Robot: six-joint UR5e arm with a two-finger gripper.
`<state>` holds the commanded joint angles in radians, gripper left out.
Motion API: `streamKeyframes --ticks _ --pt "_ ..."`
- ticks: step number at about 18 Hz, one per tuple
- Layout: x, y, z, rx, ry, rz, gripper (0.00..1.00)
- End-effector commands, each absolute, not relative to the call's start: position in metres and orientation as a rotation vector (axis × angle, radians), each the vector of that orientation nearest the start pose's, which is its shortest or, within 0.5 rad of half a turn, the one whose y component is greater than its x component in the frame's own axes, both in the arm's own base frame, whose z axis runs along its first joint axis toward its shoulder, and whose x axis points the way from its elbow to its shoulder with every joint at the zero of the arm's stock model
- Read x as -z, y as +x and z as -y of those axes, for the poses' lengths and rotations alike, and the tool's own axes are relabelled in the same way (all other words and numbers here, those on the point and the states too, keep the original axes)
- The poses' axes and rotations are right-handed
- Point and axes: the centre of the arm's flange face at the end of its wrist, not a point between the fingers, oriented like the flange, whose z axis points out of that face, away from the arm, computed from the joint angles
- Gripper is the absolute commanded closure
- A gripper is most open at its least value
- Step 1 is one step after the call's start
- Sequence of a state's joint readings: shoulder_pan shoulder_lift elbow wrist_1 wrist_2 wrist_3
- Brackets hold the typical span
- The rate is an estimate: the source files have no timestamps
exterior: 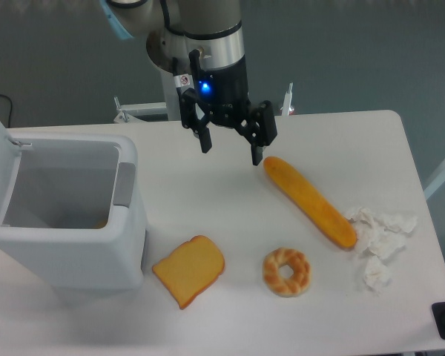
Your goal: Close the trash can
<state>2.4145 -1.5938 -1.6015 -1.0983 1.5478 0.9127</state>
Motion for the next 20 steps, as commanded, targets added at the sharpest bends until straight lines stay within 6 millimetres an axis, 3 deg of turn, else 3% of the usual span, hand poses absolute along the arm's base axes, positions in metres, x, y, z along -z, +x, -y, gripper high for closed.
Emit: streamKeyframes --ticks 20 --pt "-0.532 -0.299 -0.458 -0.352 -2.705 -0.097 0.00"
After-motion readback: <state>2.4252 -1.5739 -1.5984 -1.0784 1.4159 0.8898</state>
